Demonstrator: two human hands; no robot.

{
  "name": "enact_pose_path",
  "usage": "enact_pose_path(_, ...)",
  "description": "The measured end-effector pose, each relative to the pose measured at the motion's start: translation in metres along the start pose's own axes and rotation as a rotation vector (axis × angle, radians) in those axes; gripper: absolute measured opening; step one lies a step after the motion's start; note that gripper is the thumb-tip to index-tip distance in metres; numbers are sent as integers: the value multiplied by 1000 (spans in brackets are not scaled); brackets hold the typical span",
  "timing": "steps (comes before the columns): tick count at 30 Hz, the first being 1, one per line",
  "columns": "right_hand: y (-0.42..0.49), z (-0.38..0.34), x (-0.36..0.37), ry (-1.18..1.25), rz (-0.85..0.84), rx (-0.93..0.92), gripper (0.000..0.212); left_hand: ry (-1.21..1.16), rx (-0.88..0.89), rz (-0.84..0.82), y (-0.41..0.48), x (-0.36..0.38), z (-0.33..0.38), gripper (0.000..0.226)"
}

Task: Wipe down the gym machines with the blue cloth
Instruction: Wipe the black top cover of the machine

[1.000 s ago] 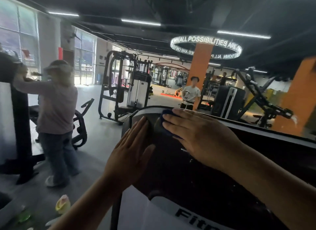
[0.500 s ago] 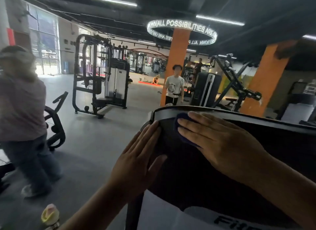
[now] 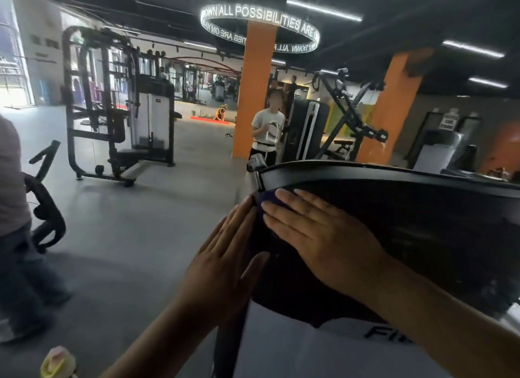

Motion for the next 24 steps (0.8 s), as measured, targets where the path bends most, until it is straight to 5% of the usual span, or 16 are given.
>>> enact_pose_path(3,5,3,2,-16,-24,-67,53,3,11,11,0,-2,-5,77)
enact_pose_path(8,4,25,-9,-15,136,303,54,50,28,9,-4,-6,-16,73)
enact_pose_path(14,10,-36,18,-59,-15,47,55,102,68,-47,-6,-6,-25,77)
enact_pose_path(21,-4,-25,13,-23,127,272,59,135,100,-75,-6,-11,-42,75)
enact_pose_path(24,2,-51,27,-45,70,172,57,131,102,-90,-5,-9,-39,78)
Point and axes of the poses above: each hand's wrist, its own y-axis towards the middle knuckle, its own x-axis out of the palm, z = x × y, the point moved 1 cm from there along y, towards the middle knuckle, and after that the axes turned 6 degrees about -y, right-handed, at the moved point
